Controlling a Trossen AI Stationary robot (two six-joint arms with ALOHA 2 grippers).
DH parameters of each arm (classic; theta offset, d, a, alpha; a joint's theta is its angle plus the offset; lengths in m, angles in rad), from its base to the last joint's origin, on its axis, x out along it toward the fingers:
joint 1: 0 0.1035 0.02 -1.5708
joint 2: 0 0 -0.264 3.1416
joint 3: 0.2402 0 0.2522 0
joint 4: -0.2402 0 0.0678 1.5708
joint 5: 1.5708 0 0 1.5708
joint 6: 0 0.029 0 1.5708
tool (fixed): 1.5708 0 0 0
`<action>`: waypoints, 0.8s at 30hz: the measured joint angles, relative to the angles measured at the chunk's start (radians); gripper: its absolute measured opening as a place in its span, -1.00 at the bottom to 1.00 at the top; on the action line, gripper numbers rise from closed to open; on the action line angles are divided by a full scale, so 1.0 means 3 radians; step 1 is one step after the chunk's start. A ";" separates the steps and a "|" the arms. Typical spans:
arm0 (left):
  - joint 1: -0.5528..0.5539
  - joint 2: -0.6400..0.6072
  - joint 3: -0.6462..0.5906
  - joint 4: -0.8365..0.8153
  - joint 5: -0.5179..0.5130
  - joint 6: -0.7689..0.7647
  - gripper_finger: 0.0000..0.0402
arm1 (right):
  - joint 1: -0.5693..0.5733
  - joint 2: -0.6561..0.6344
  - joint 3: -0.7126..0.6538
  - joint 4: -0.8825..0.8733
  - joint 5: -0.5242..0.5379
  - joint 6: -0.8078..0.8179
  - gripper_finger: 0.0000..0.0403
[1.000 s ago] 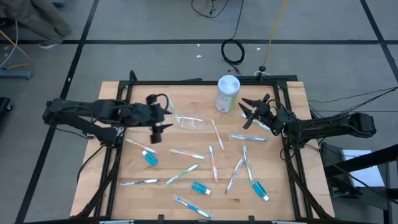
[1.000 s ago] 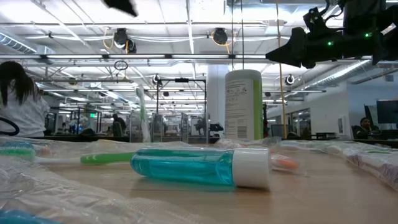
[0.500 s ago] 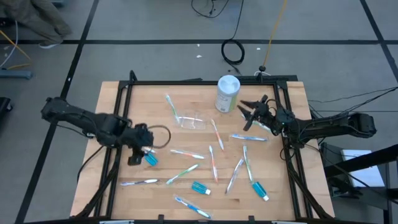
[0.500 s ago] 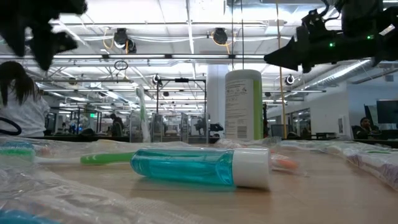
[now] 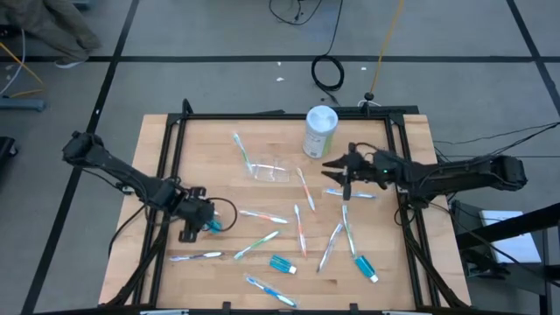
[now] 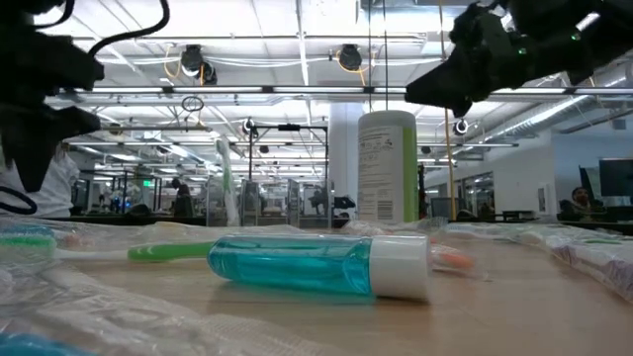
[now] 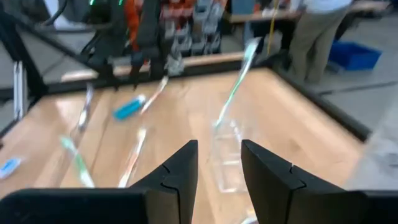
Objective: Pick & Place toothbrushing station
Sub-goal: Put the blue mouthwash into the transparent organizer
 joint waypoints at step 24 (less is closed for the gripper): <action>-0.0007 0.0000 -0.0538 0.0485 -0.0084 0.0019 0.05 | 0.0158 0.0951 0.0286 -0.0074 -0.0085 -0.0143 -0.43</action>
